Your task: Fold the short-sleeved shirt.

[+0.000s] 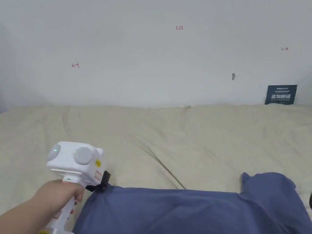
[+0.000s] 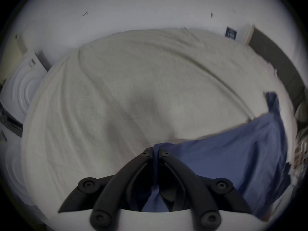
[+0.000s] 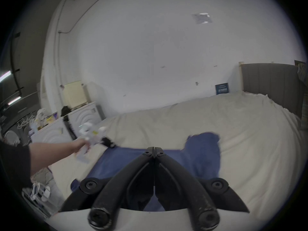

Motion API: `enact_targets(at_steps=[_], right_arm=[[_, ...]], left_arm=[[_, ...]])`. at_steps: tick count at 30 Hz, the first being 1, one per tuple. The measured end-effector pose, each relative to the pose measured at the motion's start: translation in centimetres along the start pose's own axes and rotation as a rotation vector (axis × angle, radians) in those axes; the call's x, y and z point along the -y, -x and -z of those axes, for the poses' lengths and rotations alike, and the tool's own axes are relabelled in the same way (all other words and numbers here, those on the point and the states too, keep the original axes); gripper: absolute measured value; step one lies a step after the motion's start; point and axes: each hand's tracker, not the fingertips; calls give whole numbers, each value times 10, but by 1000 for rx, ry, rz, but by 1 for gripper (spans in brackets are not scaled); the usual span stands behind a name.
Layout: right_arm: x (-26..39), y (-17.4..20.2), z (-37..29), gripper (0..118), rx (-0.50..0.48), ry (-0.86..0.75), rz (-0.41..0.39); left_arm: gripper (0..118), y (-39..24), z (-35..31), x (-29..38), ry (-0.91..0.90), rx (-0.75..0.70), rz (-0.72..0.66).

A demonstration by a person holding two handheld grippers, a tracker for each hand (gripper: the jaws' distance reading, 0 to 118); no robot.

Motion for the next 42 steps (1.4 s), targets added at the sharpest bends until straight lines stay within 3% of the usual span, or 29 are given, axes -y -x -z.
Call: enact_targets(at_steps=[2, 3, 4, 6, 10, 13, 14, 17, 18, 19, 22, 23, 24, 25, 27, 30, 31, 34, 35, 37, 38, 39, 42], right_arm=[[-30, -28, 37, 0, 59, 114, 1], [-44, -44, 61, 7, 70, 222, 27], [-51, -60, 85, 32, 97, 342, 65], [-53, -92, 126, 103, 184, 514, 159], [-38, -134, 184, 103, 413, 688, 176], [-19, -143, 211, 100, 469, 756, 154], [-15, -144, 217, 93, 477, 768, 159], [-3, -160, 232, 85, 427, 772, 233], [1, -161, 237, 78, 434, 791, 242], [8, -163, 238, 78, 445, 805, 246], [4, -162, 231, 78, 463, 810, 218], [5, -153, 226, 78, 558, 753, 135], [4, -150, 222, 73, 561, 751, 133], [2, -145, 216, 58, 564, 745, 130], [6, -135, 219, 0, 570, 755, 113], [-1, -113, 207, 0, 489, 731, 173], [-9, -125, 210, 0, 464, 714, 175], [-34, -95, 191, 0, 372, 592, 178], [-45, -109, 182, 0, 320, 558, 199], [-61, -89, 160, 0, 263, 505, 200], [-66, -77, 150, 0, 264, 488, 188], [-77, -94, 137, 0, 261, 491, 198], [-93, -63, 98, 0, 249, 422, 143]], left_arm=[[6, 1, -5, 0, -10, -25, 12], [6, 0, -6, 0, -9, -27, 20], [6, 0, -7, 1, -6, -39, 37], [6, 0, -6, 4, 4, -56, 51], [6, -9, -10, 16, 4, -52, 32], [6, -13, -7, 18, 21, -66, 34], [6, -15, -7, 19, 25, -75, 39], [6, -14, -2, 19, 32, -88, 38], [6, -15, -1, 20, 38, -93, 37], [6, -14, 1, 21, 44, -93, 37], [6, -14, 4, 23, 49, -101, 47], [6, -14, 5, 24, 53, -103, 47], [6, -12, 6, 24, 54, -105, 46], [6, -12, 7, 25, 56, -106, 46], [6, -14, 6, 27, 53, -109, 48], [6, -12, 1, 27, 38, -104, 17], [6, -9, -5, 27, 7, -77, -30], [6, 9, -30, 23, -71, 20, -131], [6, 13, -40, 22, -86, 37, -143], [6, 20, -63, 21, -120, 48, -135], [6, 21, -77, 21, -138, 57, -130], [6, 22, -90, 22, -161, 64, -122], [6, 22, -137, 23, -240, 65, -116]])
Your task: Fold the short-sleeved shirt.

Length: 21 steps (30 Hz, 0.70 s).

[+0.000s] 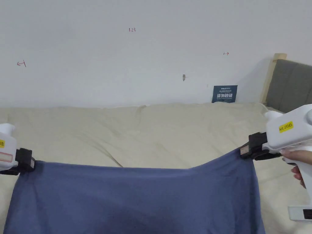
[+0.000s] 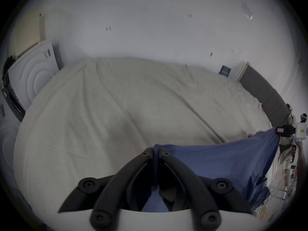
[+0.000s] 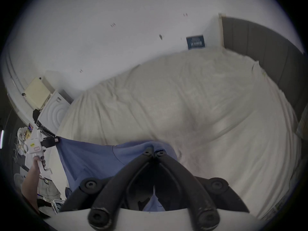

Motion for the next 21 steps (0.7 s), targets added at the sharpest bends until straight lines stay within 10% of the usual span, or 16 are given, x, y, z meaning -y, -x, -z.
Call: enact_targets(at_steps=[21], right_arm=[[-96, 88, -269, 0, -52, -404, -161]], left_arm=[[6, -47, -277, -67, -369, 24, 74]])
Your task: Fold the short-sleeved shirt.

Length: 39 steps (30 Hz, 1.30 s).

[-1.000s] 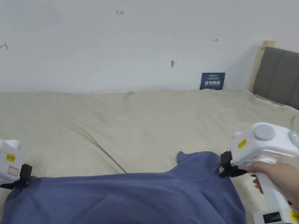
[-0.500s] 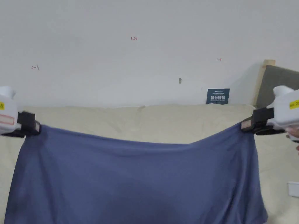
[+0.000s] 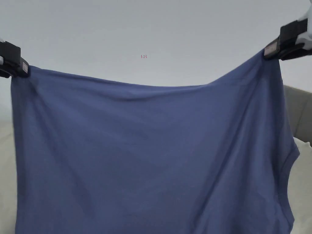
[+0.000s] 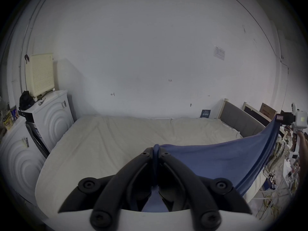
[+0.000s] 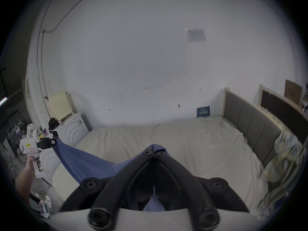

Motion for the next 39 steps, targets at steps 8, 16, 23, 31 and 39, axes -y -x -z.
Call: enact_targets(at_steps=[8, 16, 23, 31, 39], right_arm=[[-63, 23, 55, 0, 104, -67, -65], [-136, 65, 119, 0, 207, -201, -152], [-183, 101, 133, 0, 272, -348, -233], [-146, 101, 164, 0, 248, -334, -292], [74, 31, 242, 0, 92, 38, -137]], left_arm=[[6, 22, 46, -41, -50, -53, -36], [6, 31, 106, -120, -137, -96, -59], [6, 15, 123, -172, -301, -136, -19], [6, 5, 159, -143, -287, -150, 50], [6, -2, 226, 69, 11, -6, 22]])
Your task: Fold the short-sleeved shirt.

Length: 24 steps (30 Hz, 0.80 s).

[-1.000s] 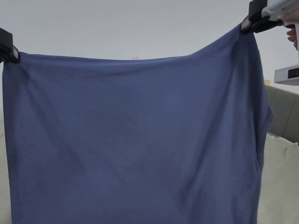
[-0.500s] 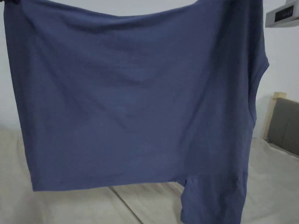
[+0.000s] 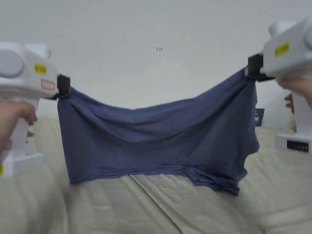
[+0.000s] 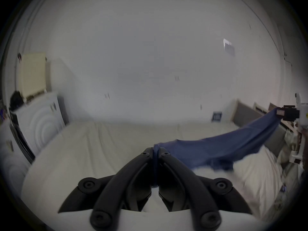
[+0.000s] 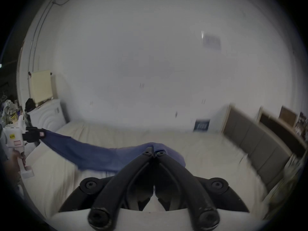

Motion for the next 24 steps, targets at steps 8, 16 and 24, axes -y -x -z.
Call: enact_targets(at_steps=[8, 16, 24], right_arm=[[237, -19, -20, 0, -94, 249, 127], [279, -66, -157, 0, -132, 184, 139], [290, -83, -254, 0, -136, 202, 101]], left_arm=[[6, -13, -19, 192, 272, 124, -38], [6, 15, -122, 234, 201, 96, -63], [6, 29, -205, 245, 211, 132, -66]])
